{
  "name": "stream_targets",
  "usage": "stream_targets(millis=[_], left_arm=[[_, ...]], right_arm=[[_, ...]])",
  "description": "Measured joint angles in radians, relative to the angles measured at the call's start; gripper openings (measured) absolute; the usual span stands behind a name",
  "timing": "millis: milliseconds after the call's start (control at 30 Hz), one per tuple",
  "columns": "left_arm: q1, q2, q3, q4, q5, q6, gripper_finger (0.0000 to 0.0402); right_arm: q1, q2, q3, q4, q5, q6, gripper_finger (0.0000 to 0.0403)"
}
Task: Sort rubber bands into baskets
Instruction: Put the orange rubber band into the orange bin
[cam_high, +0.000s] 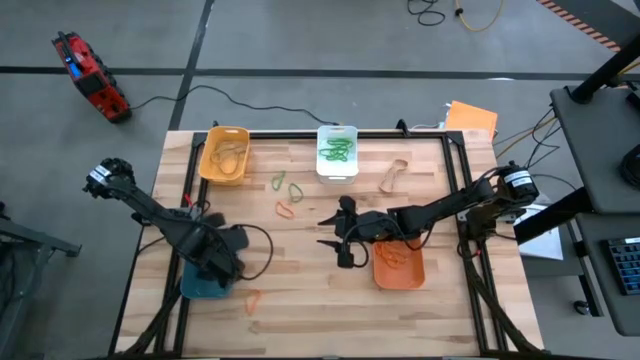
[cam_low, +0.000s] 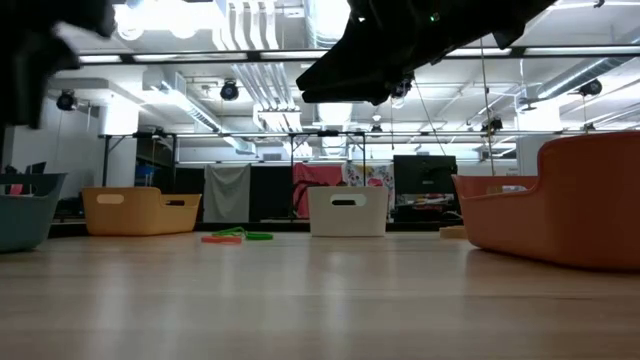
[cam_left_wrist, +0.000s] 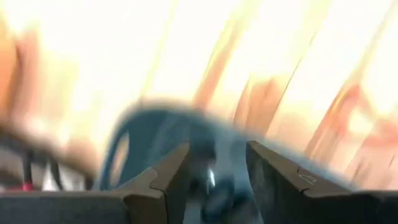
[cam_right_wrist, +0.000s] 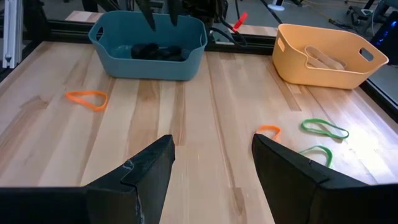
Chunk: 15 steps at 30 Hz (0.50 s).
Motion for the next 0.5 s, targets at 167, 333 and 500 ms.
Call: stream_targets(millis=[167,333,500], left_arm=[[0.0,0.0,0.026,0.176,-0.214,0.253,0.0139],[0.0,0.0,-0.006,0.386,-0.357,0.508,0.0139],[0.0,-0.01,-0.049,0.486,-0.436,0.6,0.0139]], right_arm=[[-0.007,0.0,0.0,-0.001,0.016,0.0,0.0215],[-0.013,0.0,0.0,-0.007,0.016,0.008,0.0215],[-0.013,0.0,0.0,-0.015,0.035,0.025,0.0215]])
